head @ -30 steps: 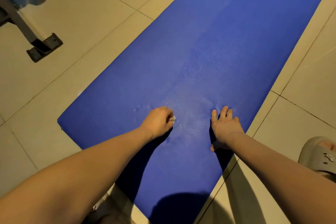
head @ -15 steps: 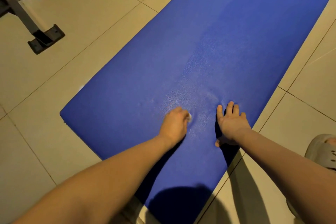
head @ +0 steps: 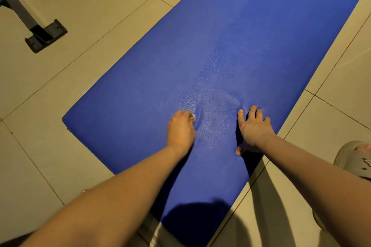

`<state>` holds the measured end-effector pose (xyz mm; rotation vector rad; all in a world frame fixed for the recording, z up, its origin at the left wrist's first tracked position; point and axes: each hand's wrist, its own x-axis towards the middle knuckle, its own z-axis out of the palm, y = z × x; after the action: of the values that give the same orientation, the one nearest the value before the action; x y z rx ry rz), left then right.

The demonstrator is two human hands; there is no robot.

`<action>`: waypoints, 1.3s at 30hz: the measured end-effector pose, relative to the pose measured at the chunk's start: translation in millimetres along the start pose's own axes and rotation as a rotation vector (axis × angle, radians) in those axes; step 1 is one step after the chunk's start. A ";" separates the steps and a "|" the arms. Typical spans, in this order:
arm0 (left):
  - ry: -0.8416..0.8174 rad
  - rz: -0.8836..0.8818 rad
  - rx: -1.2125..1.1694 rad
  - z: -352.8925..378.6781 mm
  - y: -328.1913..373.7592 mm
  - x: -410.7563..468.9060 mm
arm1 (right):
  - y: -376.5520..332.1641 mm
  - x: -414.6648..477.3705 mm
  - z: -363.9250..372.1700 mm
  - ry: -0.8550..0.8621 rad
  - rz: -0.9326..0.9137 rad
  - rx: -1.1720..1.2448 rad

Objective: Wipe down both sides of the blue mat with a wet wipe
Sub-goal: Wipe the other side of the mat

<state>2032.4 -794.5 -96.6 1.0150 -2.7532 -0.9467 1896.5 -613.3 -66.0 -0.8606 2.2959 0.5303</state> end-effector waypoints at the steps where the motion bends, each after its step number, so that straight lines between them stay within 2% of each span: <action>1: -0.043 0.043 -0.008 10.7 8.1 -11.0 | 0.9 -0.4 0.1 0.000 -0.001 -0.004; 5: -0.315 0.410 0.100 26.7 31.7 -45.2 | 4.3 -1.4 -0.2 0.008 -0.011 -0.018; 7: -0.377 0.552 0.153 16.2 20.1 -34.5 | 5.0 -1.9 -0.2 0.010 -0.011 -0.014; 8: -0.368 0.565 0.188 8.0 8.4 -22.1 | 5.3 -2.3 -0.4 0.009 -0.010 -0.012; 10: -0.268 0.454 0.233 -13.8 -21.6 7.1 | 5.1 -3.0 -0.2 0.003 -0.008 -0.009; 13: -0.035 0.145 0.197 -43.1 -58.7 36.1 | 5.1 -2.3 0.0 0.007 -0.011 -0.005; 15: 0.074 0.002 0.151 -41.4 -54.8 29.1 | 4.8 -2.7 -0.1 0.012 -0.013 -0.003; 17: 0.091 -0.033 0.109 -25.3 -34.0 7.8 | 4.4 -3.5 -0.5 0.018 -0.012 -0.006; 20: -0.022 0.080 0.072 11.8 -3.1 -34.0 | 4.0 -3.0 -0.4 0.020 -0.015 -0.006; 22: -0.131 0.222 0.041 30.3 10.7 -60.3 | 3.8 -3.8 0.3 0.029 -0.012 -0.004; 25: -0.294 0.534 0.094 24.8 8.4 -66.5 | 3.2 -4.9 -0.7 0.037 -0.008 -0.008; 27: -0.336 0.634 0.212 7.2 -10.6 -45.0 | 2.8 -5.5 -1.3 0.031 -0.008 -0.008; 29: -0.251 0.520 0.271 -14.6 -37.9 -17.8 | 2.8 -6.4 -0.6 0.030 -0.002 -0.003; 31: -0.087 0.316 0.280 -39.5 -70.0 6.4 | 3.2 -7.1 1.0 0.030 0.002 0.013; 34: 0.056 0.043 0.229 -58.5 -92.4 17.5 | 4.0 -9.3 3.5 0.044 0.017 0.049; 36: 0.078 0.002 0.165 -49.0 -76.2 6.0 | 5.1 -12.1 4.7 0.063 0.027 0.071; 39: -0.039 0.113 0.060 -10.2 -35.3 -38.6 | 4.0 -14.7 6.3 0.070 0.043 0.095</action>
<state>2085.3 -797.5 -102.6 0.8473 -2.8518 -0.8829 1905.0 -600.4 -60.1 -0.7970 2.3875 0.4121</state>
